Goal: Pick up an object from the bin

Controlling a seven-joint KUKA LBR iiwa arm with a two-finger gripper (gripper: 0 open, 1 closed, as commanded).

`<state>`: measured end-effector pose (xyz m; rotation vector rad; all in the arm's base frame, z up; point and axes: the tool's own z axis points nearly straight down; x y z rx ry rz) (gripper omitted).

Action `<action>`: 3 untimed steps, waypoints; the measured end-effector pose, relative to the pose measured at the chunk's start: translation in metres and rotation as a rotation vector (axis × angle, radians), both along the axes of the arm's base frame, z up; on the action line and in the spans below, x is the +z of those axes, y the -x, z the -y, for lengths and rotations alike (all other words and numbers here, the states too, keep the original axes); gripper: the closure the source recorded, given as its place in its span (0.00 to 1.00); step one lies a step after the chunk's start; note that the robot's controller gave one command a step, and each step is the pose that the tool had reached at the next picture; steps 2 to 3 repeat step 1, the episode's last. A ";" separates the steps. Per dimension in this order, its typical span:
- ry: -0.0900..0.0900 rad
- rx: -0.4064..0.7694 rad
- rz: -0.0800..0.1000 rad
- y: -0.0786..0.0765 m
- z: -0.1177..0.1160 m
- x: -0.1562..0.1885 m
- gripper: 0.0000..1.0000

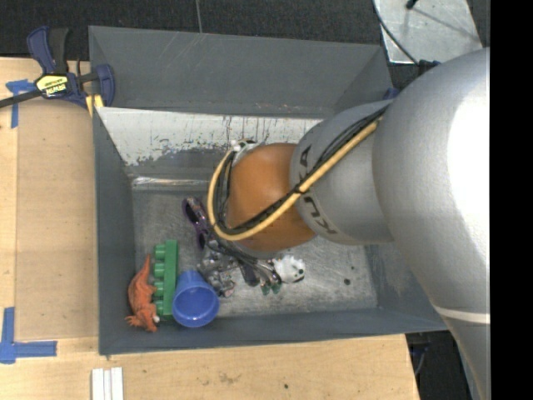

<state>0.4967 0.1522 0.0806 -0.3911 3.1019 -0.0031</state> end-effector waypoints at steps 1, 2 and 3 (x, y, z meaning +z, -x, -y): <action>0.002 0.001 -0.013 0.004 0.000 0.018 1.00; 0.002 0.001 -0.013 0.004 0.000 0.018 1.00; 0.002 0.001 -0.013 0.004 0.000 0.018 1.00</action>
Offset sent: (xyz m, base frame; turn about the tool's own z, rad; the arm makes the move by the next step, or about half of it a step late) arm -0.0002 -0.0001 0.0050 0.0000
